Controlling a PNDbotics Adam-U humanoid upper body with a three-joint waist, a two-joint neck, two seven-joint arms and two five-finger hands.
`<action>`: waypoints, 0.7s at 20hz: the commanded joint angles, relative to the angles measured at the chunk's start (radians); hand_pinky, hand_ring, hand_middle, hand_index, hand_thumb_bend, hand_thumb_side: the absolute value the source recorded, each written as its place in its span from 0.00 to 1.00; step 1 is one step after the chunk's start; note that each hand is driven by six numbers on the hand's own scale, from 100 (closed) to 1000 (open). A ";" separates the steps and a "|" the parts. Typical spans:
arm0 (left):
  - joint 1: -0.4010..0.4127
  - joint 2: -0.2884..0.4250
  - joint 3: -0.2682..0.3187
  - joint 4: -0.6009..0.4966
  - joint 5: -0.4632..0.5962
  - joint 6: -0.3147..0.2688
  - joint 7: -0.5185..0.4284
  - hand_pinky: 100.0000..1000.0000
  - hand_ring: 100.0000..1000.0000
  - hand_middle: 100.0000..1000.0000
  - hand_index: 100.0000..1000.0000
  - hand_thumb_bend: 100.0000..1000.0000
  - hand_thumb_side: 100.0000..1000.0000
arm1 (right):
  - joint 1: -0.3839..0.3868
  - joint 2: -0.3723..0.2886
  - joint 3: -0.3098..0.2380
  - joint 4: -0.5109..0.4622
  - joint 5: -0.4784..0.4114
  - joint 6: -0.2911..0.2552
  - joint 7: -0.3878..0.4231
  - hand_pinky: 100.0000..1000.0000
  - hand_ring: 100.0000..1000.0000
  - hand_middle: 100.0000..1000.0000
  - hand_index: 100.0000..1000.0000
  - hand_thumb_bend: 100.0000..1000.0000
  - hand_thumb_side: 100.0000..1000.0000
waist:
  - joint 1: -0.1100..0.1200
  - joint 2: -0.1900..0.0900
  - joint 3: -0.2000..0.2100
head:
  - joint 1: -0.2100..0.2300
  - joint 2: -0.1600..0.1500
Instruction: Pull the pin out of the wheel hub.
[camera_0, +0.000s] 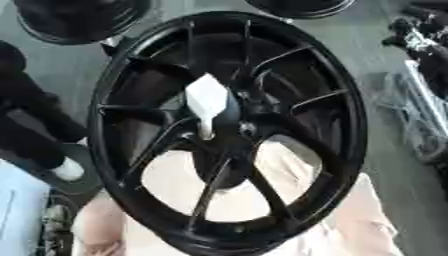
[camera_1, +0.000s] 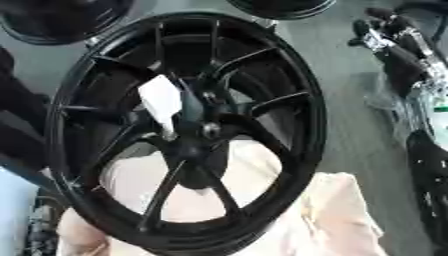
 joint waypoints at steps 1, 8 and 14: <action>-0.014 0.026 0.002 -0.017 -0.003 -0.004 -0.002 0.71 0.80 0.76 0.75 0.04 0.67 | -0.017 -0.019 -0.004 -0.025 -0.003 -0.002 0.002 0.94 0.60 0.63 0.85 0.33 0.26 | 0.001 -0.018 -0.007 | -0.003 -0.016; -0.133 0.141 -0.032 -0.093 -0.023 -0.039 -0.025 0.72 0.80 0.77 0.76 0.00 0.59 | -0.011 -0.028 -0.004 -0.029 -0.004 0.001 0.000 0.94 0.60 0.63 0.85 0.33 0.26 | 0.019 -0.025 -0.018 | -0.012 -0.008; -0.293 0.302 -0.162 -0.194 -0.106 -0.080 -0.112 0.71 0.80 0.80 0.80 0.00 0.53 | 0.006 -0.043 0.005 -0.026 0.011 0.003 0.008 0.94 0.60 0.63 0.85 0.33 0.26 | 0.041 -0.039 -0.015 | -0.018 -0.001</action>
